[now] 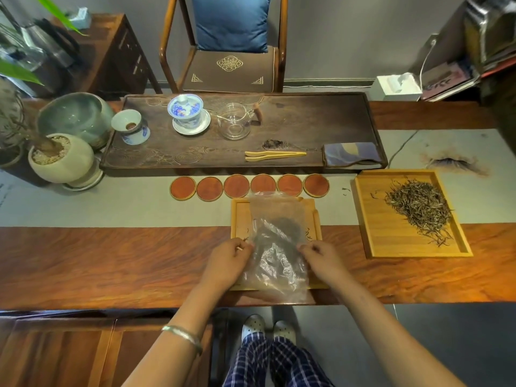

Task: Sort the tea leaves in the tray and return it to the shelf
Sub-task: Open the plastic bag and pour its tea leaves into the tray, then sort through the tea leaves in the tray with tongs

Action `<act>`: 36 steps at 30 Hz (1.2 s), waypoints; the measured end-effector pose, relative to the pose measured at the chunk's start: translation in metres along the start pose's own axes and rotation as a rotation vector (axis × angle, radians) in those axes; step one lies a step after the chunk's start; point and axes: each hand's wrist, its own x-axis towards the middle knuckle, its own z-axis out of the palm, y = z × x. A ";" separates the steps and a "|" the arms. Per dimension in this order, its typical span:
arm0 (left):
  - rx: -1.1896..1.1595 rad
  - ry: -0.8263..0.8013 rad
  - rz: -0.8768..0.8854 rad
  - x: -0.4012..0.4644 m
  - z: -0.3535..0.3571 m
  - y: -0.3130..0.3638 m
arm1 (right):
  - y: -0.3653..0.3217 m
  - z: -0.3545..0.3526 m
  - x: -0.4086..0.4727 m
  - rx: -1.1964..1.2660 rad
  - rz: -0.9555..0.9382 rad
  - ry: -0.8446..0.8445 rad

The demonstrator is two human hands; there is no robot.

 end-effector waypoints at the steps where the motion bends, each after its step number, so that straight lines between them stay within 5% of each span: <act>1: 0.001 0.016 0.026 0.000 0.000 0.002 | -0.003 0.000 -0.001 0.007 -0.015 0.005; 9: -0.316 0.157 0.158 -0.023 -0.036 0.010 | -0.040 -0.017 -0.026 0.206 -0.209 0.045; 21: -0.412 0.521 -0.035 0.068 -0.181 -0.049 | -0.199 0.092 0.075 0.093 -0.298 -0.155; 30: -0.231 0.476 -0.331 0.073 -0.174 -0.181 | -0.143 0.208 0.113 -0.186 -0.167 -0.244; 36: -0.207 0.484 -0.360 0.067 -0.163 -0.203 | -0.134 0.223 0.122 -0.318 -0.224 -0.221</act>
